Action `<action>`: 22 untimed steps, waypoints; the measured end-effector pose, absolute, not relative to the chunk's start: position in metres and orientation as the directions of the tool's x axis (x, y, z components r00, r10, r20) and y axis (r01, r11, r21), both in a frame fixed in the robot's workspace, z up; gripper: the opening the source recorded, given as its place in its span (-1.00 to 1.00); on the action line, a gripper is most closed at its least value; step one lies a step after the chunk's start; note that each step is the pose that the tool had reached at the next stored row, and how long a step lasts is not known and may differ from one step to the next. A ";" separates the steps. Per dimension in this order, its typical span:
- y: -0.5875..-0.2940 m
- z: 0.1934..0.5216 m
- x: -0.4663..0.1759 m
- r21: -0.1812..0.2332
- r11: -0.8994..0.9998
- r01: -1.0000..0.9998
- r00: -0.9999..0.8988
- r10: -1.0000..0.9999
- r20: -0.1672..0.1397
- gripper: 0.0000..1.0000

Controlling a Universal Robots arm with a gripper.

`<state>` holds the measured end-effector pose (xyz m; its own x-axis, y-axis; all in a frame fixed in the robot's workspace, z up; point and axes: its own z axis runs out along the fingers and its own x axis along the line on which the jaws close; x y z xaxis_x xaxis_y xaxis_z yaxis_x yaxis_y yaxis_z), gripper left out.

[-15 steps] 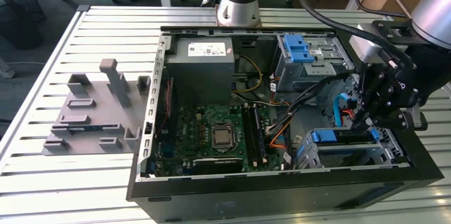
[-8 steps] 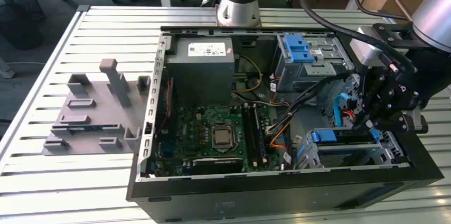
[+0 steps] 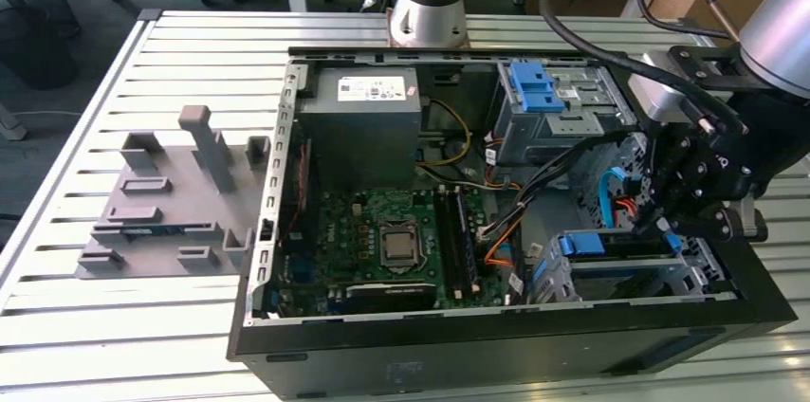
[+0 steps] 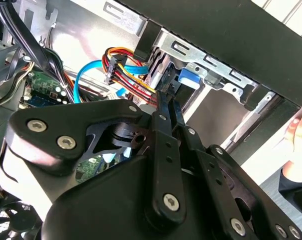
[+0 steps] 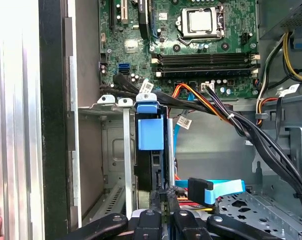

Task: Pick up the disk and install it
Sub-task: 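Insert the first disk wire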

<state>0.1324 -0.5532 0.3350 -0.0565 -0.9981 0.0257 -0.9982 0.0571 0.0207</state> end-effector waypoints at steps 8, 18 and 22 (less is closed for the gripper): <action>-0.553 0.333 0.133 0.021 0.060 -0.998 -0.059 -0.998 0.025 -0.68; -0.554 0.329 0.133 0.021 0.062 -0.998 -0.061 -0.998 0.024 -0.68; -0.554 0.329 0.133 0.021 0.062 -0.998 -0.061 -0.998 0.024 -0.65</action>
